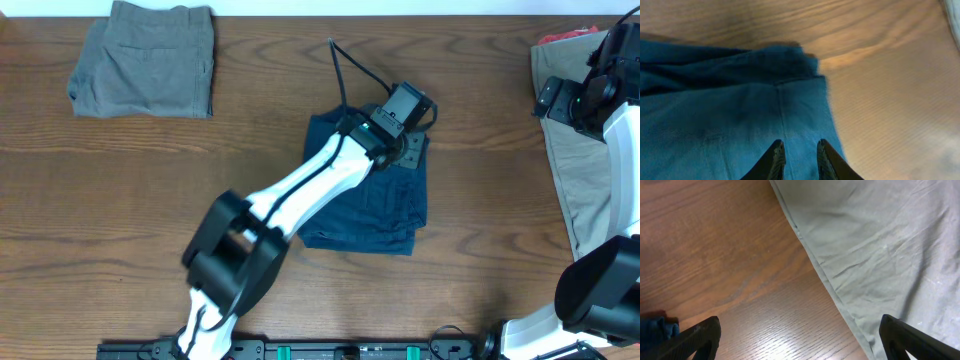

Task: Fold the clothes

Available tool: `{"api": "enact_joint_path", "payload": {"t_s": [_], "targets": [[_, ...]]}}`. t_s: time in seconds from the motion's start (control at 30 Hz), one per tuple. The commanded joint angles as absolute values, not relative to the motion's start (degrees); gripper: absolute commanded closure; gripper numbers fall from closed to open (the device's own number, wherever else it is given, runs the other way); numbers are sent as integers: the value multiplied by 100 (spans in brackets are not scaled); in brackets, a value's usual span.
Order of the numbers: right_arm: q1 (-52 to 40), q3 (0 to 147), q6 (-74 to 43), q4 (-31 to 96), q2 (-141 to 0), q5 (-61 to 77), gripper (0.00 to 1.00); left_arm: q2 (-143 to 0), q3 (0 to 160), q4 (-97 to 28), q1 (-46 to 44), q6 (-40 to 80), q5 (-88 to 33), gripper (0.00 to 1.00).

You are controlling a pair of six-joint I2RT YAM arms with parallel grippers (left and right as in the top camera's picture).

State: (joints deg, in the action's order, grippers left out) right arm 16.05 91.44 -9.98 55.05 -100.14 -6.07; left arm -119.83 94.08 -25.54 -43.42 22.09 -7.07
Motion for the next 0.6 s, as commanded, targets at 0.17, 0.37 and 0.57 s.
{"api": "enact_joint_path", "payload": {"t_s": [0.17,0.37,0.57], "targets": [[1632,9203,-937,5502,-10040,-661,1,-12811,9435,-1822,-4344,2132,-701,75],[1632,9203,-937,5502,-10040,-663,1,-12735,9476,-1750,-4340,2128,-701,68],[1632,9203,-937,5505,-10040,-661,1,-11520,9491,-2102,-4329,2126,-698,41]]}}
